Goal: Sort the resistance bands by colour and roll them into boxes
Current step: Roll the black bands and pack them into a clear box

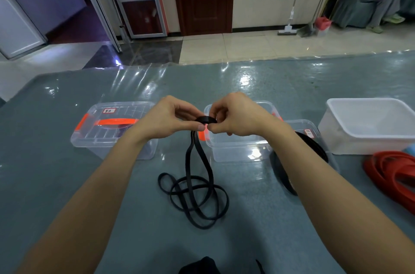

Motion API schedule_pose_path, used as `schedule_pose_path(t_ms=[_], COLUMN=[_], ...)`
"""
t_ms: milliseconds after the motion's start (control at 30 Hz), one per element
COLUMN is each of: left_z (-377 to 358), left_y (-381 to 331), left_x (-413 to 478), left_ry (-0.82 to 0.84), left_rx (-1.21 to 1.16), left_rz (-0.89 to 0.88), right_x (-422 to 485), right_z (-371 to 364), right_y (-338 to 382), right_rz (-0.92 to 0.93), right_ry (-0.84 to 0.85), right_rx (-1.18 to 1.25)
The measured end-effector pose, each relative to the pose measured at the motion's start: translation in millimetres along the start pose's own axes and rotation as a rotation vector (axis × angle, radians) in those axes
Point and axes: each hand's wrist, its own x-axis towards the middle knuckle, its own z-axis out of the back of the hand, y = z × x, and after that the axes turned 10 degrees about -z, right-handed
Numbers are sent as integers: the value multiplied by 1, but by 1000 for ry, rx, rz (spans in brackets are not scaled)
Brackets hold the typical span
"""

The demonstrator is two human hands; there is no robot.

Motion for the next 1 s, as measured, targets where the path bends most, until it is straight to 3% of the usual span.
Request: schedule_pose_path(t_ms=[367, 600, 1000], left_z=[13, 6, -9], left_y=[-7, -6, -1], left_x=[2, 2, 1], left_ry=[3, -118, -300], left_rx=[94, 53, -132], left_rz=[5, -75, -142], right_x=[0, -4, 2], right_z=[-10, -32, -60], right_y=[-7, -16, -10], right_rz=[11, 46, -29], right_ry=[-43, -157, -112], right_rx=[109, 637, 1329])
